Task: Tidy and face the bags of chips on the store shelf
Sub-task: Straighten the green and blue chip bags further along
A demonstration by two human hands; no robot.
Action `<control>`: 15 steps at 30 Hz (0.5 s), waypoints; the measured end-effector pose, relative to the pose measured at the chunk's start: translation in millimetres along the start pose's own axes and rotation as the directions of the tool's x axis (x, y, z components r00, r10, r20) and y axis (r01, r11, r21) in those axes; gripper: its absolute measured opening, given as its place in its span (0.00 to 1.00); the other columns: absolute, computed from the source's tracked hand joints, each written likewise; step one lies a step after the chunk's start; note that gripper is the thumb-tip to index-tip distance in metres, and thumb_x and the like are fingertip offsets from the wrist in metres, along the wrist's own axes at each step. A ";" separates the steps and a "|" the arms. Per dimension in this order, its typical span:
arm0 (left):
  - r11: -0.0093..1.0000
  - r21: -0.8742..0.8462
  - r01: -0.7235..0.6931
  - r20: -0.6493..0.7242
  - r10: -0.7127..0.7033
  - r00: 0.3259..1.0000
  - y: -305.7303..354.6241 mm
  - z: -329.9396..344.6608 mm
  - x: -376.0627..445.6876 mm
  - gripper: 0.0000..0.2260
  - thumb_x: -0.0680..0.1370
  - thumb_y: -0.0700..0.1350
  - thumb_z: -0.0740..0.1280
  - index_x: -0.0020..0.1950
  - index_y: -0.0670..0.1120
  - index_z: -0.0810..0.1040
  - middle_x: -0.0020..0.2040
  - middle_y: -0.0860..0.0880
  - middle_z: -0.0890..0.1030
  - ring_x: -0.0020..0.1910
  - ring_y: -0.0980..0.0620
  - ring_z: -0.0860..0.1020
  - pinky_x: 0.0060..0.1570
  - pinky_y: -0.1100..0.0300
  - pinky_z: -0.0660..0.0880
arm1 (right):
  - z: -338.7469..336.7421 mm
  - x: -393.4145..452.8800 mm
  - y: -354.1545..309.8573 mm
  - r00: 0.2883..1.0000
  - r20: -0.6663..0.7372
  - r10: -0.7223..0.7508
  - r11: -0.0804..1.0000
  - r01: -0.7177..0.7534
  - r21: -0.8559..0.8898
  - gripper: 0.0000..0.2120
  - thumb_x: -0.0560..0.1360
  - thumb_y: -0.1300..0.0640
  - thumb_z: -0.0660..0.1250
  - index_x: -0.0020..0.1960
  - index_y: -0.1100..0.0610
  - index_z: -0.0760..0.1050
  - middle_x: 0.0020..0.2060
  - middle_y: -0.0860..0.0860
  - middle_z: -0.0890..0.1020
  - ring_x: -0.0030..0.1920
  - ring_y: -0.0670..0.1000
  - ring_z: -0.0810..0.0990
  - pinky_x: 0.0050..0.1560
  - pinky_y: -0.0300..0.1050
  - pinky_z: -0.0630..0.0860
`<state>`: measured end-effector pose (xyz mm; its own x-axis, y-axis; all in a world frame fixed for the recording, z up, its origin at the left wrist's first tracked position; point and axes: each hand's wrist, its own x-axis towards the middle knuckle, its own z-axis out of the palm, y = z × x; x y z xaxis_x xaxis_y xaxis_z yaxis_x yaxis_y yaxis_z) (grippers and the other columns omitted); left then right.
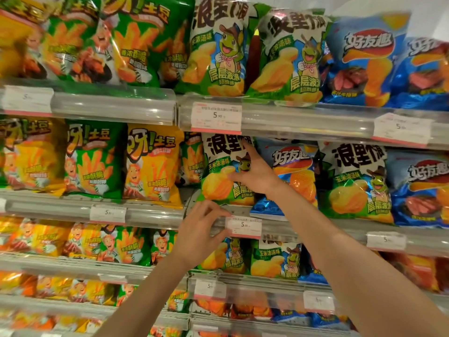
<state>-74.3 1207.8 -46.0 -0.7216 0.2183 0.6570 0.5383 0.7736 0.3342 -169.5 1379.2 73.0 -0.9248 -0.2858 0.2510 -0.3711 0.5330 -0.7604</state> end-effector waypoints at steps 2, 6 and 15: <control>1.000 0.004 -0.003 -0.002 0.003 1.000 -0.4 0.8 -0.3 0.17 0.72 0.52 0.75 0.59 0.53 0.79 0.53 0.54 0.74 0.54 0.54 0.72 0.47 0.61 0.74 | 0.4 -1.9 1.6 0.998 -0.056 -0.005 0.999 0.008 0.042 0.47 0.70 0.59 0.79 0.81 0.50 0.55 0.70 0.49 0.74 0.67 0.48 0.74 0.63 0.41 0.73; 1.000 0.012 0.002 -0.015 -0.002 1.000 -0.7 2.0 -0.8 0.17 0.72 0.53 0.75 0.59 0.53 0.79 0.52 0.54 0.75 0.52 0.55 0.72 0.46 0.60 0.74 | 16.0 -13.7 0.0 0.974 -0.209 -0.086 0.995 0.096 0.039 0.48 0.68 0.56 0.80 0.80 0.48 0.58 0.69 0.50 0.74 0.66 0.48 0.75 0.67 0.48 0.75; 1.000 0.008 0.001 -0.030 -0.001 1.000 0.2 1.6 -1.7 0.17 0.72 0.52 0.76 0.59 0.52 0.80 0.52 0.53 0.75 0.52 0.54 0.72 0.45 0.58 0.75 | 30.6 -19.0 -2.5 0.970 -0.215 -0.112 0.993 0.101 -0.064 0.48 0.71 0.48 0.78 0.81 0.49 0.53 0.72 0.53 0.69 0.70 0.53 0.72 0.69 0.55 0.73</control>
<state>-73.7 1208.5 -48.2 -0.7087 0.1995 0.6768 0.5337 0.7789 0.3293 -148.5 1358.9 51.7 -0.8736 -0.1658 0.4575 -0.4668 0.5512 -0.6916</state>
